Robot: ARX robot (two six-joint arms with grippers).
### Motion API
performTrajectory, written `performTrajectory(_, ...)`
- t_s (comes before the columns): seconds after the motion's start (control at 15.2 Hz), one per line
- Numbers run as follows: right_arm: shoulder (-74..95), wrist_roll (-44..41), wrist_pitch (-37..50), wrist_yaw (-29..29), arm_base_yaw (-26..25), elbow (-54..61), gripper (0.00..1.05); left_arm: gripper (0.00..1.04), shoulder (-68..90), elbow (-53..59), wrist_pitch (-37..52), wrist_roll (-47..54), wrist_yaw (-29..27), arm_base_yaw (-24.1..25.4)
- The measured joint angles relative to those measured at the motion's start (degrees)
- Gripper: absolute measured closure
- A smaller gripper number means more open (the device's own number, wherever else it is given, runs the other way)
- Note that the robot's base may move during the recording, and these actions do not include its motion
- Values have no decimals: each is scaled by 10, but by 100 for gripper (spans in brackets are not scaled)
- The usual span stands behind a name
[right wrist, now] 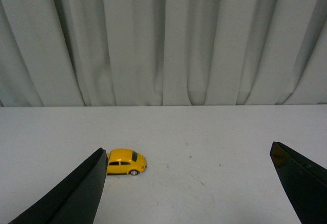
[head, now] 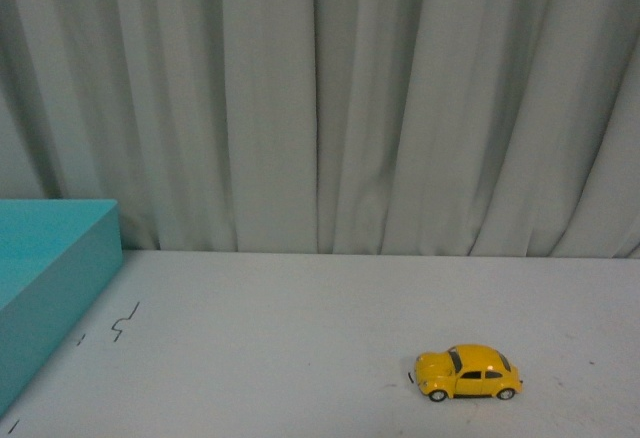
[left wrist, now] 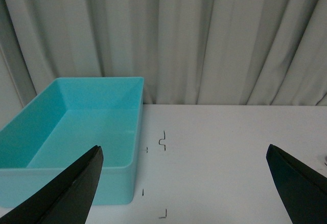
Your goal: Wind up and store yellow beetle toy
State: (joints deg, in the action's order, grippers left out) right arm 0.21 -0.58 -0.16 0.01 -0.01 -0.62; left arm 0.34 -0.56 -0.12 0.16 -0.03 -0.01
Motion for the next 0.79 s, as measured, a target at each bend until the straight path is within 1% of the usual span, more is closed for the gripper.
performTrajectory(0.79, 0, 0, -1, 0, 0, 0, 7, 7, 0, 0, -1, 0, 0, 0)
